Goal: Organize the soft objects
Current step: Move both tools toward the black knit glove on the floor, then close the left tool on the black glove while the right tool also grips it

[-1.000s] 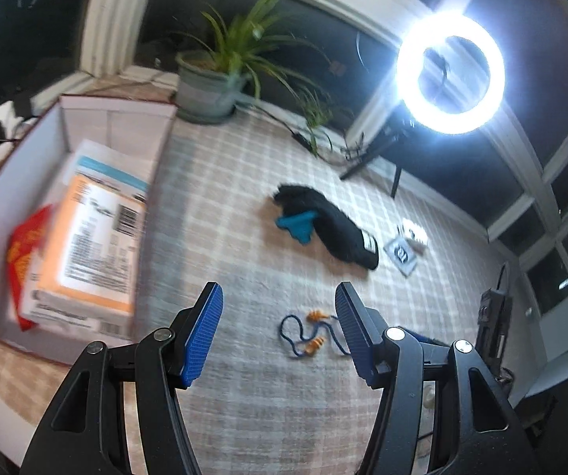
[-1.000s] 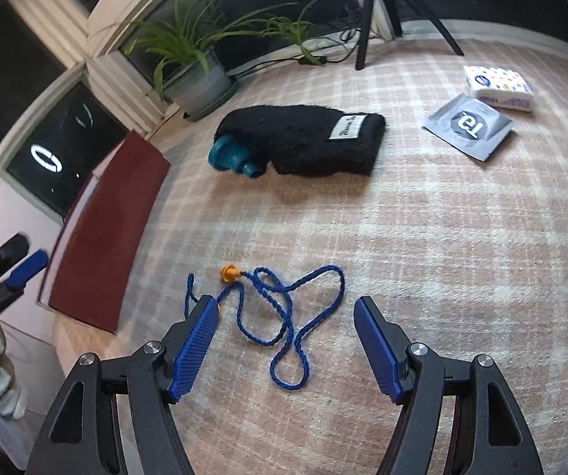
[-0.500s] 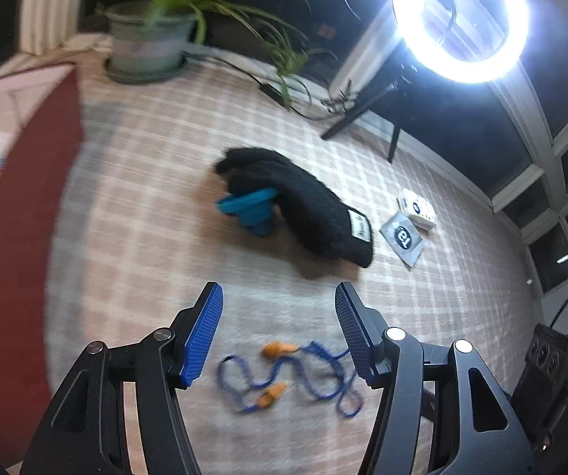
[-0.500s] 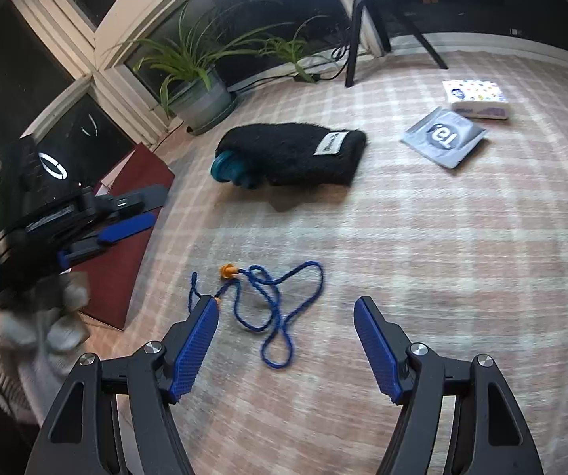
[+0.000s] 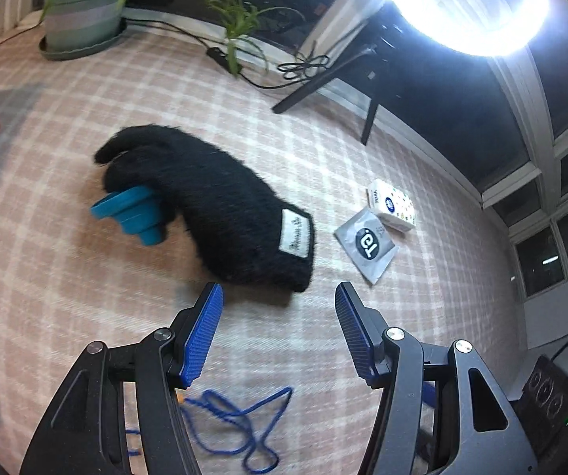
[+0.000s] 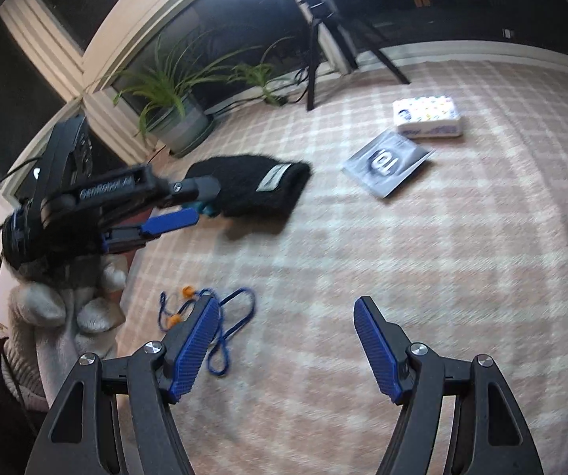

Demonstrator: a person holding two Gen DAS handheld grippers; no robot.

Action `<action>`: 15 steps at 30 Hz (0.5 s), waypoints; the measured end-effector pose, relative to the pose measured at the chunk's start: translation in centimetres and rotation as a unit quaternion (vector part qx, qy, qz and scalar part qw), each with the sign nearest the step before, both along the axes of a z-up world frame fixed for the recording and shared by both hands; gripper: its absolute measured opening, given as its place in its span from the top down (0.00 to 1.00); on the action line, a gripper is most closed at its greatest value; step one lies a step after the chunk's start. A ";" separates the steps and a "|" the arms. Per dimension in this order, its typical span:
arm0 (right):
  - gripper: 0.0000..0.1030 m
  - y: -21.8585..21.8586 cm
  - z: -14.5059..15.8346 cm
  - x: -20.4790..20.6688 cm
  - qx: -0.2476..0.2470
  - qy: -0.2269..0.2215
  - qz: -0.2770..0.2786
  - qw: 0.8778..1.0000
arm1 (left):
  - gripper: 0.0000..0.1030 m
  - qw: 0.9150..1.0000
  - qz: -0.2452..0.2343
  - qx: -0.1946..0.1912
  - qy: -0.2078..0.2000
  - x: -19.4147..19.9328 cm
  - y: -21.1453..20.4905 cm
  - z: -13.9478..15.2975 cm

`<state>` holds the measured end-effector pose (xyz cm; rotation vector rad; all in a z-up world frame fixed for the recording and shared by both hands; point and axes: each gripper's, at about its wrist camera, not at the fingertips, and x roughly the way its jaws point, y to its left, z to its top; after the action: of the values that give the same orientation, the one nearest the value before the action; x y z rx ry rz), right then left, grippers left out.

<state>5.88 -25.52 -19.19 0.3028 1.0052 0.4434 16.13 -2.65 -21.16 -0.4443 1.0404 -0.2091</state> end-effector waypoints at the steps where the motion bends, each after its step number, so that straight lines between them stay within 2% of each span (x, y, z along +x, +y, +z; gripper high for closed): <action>1: 0.35 -0.7 0.1 0.5 0.000 -0.002 -0.005 1.000 | 0.44 1.000 -0.002 0.001 0.000 0.2 -0.4 -0.1; 7: 0.35 -4.2 0.4 3.3 0.011 0.000 -0.021 1.000 | 0.44 1.000 0.028 0.009 0.008 1.1 -0.7 -0.7; 10: 0.35 -5.1 0.2 4.5 0.022 0.006 -0.027 0.999 | 0.44 0.999 0.047 -0.010 0.024 1.6 0.2 -1.6; 15: 0.35 -5.2 0.0 5.3 0.037 0.008 -0.026 0.999 | 0.43 0.997 0.063 -0.013 0.036 2.4 0.5 -2.2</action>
<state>11.17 -30.74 -19.19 0.3991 0.9961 0.4324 18.56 -2.19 -23.39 -0.5427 1.0770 -0.0958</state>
